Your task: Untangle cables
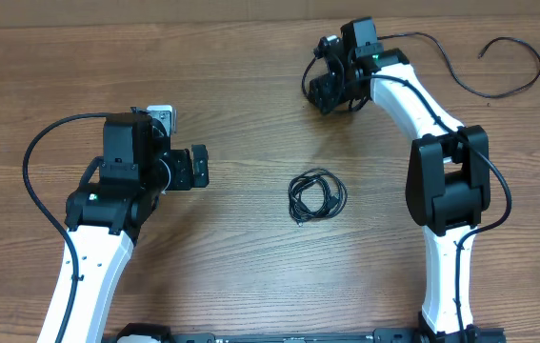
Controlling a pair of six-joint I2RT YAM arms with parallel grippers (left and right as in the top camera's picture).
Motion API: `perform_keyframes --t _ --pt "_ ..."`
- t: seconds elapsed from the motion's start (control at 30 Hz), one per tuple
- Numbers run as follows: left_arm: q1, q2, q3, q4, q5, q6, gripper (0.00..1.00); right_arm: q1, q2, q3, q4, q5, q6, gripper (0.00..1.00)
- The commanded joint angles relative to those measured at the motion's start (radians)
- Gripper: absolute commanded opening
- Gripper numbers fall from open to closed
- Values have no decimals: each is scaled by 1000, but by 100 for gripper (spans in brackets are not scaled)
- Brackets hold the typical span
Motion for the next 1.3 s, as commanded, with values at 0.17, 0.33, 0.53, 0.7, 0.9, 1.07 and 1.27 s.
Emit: perform_keyframes --t 0.17,0.33,0.53,0.7,0.9,1.07,1.27 --pt "-6 7 18 3 -11 -6 99 23 36 -39 21 8 -31 53" --pt "-6 7 18 3 -11 -6 100 27 50 -39 13 8 -34 44" --pt "-6 7 18 3 -11 -6 99 28 52 -39 7 13 -68 29" --pt "-6 7 18 2 -11 -6 99 28 62 -39 7 68 -66 5" --pt "-6 7 18 3 -11 -6 100 7 61 -13 21 274 24 4" --pt "-6 7 18 2 -11 -6 99 -45 54 89 5 483 73 4" --pt "-6 7 18 2 -11 -7 100 -140 50 267 -63 504 73 4"
